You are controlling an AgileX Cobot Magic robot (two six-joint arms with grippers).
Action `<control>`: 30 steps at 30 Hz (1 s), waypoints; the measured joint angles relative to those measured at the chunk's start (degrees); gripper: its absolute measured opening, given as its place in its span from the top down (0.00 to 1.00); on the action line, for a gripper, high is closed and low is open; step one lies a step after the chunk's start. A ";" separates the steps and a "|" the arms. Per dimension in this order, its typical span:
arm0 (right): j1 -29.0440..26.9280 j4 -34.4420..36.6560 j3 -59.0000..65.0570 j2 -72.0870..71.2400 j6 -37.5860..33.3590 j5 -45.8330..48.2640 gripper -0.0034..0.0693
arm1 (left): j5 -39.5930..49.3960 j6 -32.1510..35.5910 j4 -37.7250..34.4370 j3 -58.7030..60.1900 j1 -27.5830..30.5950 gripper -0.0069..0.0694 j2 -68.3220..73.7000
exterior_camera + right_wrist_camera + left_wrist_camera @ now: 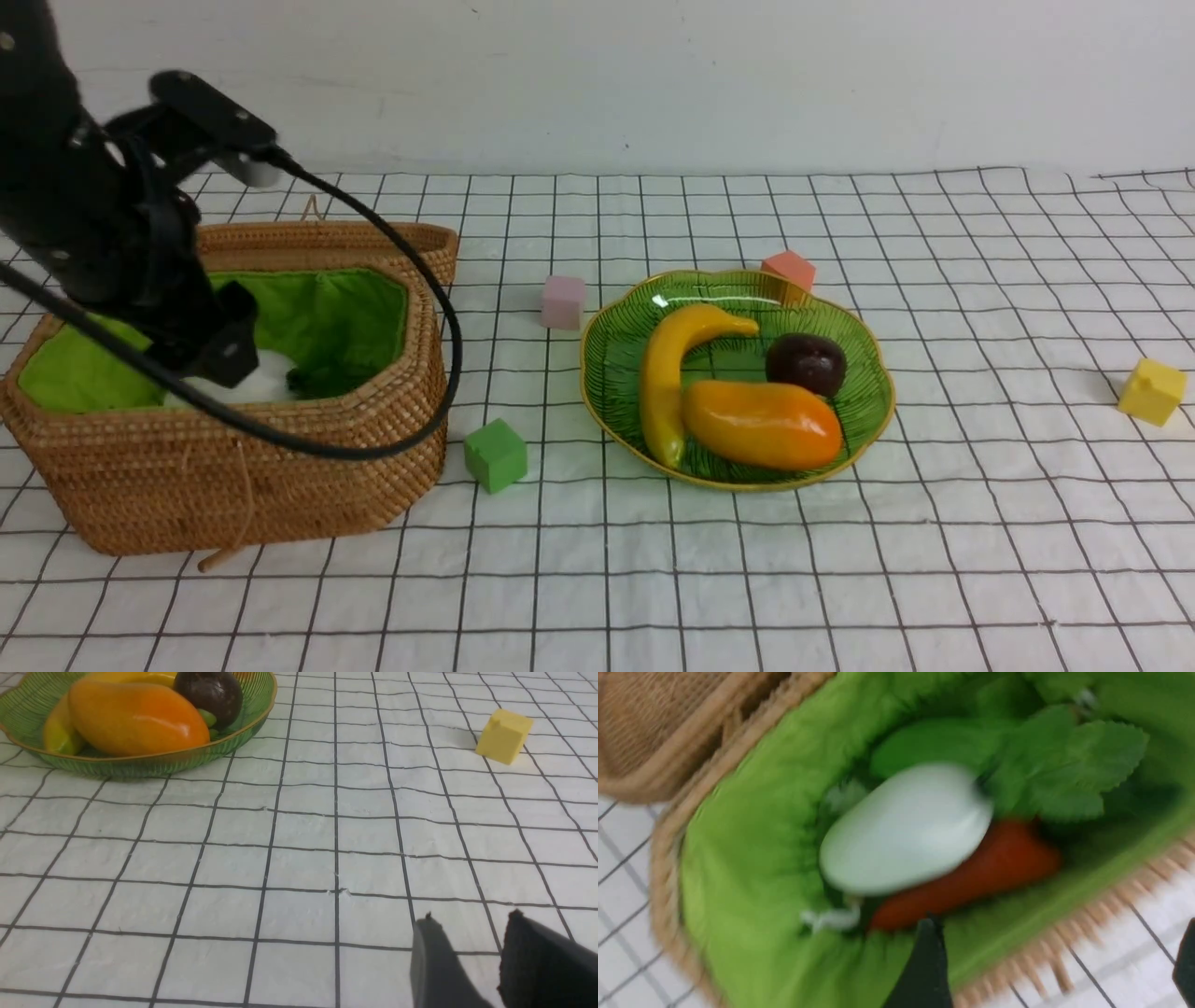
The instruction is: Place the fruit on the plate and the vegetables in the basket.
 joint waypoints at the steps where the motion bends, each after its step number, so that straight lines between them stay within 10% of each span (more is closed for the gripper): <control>1: 0.00 0.00 0.00 0.00 0.00 0.00 0.63 | 2.54 -1.15 -0.30 0.00 0.00 0.16 -4.52; 14: 0.00 0.00 0.00 0.00 0.00 0.00 0.63 | 9.11 -33.20 -2.29 15.91 0.00 0.91 -55.72; 20: 0.00 0.00 0.00 0.00 0.00 0.00 0.63 | 0.85 -46.77 -2.10 38.27 0.00 0.93 -75.13; 30: 0.00 0.00 0.00 0.00 0.05 0.00 0.63 | -15.73 -46.10 -2.32 51.17 0.00 0.93 -76.37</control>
